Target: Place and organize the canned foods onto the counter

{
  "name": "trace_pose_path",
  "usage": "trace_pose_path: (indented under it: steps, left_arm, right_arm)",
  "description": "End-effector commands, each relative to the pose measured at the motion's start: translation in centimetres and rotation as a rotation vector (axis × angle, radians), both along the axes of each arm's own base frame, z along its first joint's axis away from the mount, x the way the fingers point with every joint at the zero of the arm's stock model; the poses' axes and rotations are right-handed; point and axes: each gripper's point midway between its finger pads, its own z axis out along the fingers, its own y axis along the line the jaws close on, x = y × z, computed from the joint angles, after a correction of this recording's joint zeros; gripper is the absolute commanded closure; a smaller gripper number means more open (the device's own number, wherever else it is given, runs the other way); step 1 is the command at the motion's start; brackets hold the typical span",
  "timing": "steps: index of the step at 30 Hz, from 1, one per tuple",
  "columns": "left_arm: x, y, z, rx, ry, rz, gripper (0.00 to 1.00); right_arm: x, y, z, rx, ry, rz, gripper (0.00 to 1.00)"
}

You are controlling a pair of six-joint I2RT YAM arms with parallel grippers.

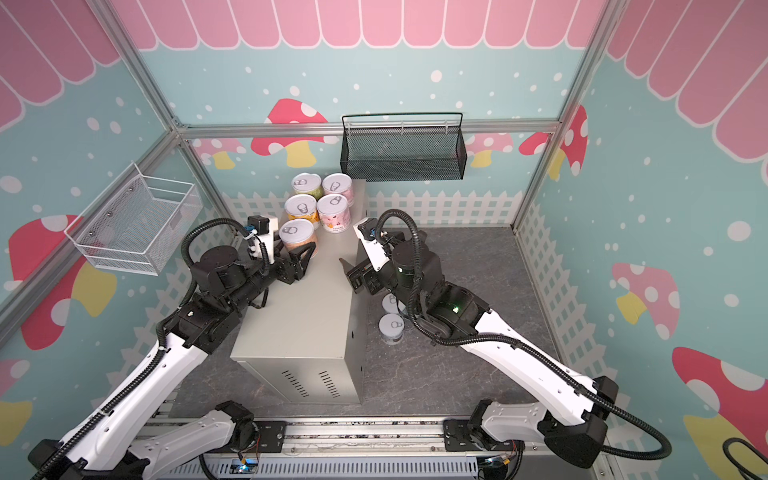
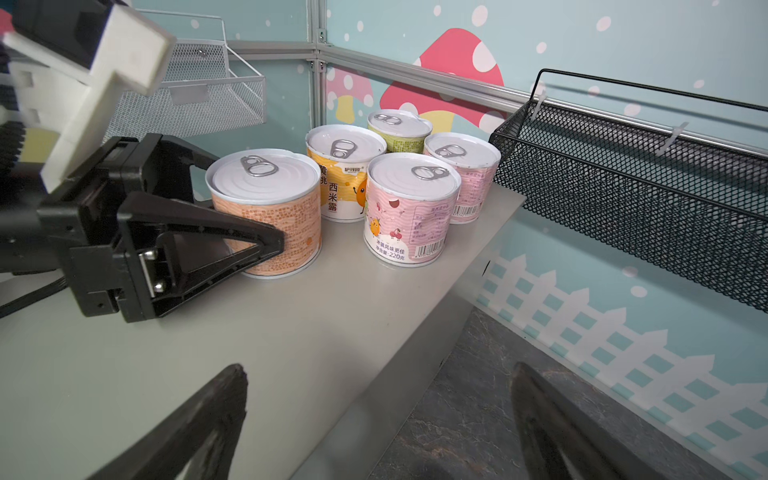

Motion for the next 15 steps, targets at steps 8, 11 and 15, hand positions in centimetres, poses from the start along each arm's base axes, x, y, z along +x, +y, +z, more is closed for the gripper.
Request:
trace_pose_path:
  steps: [8,11,15]
  left_arm:
    - [0.02,1.06,-4.21,0.07,0.151,0.037,0.27]
    - [0.1,0.88,-4.2,0.067,0.152,0.031,0.27]
    - [0.34,0.84,-4.2,0.074,0.153,0.032,0.27]
  right_arm:
    - [-0.17,0.07,0.83,0.019,-0.027,0.019,0.01]
    - [-0.25,0.03,0.7,0.019,-0.025,0.021,0.01]
    - [-0.29,0.02,0.59,0.021,-0.021,0.022,0.01]
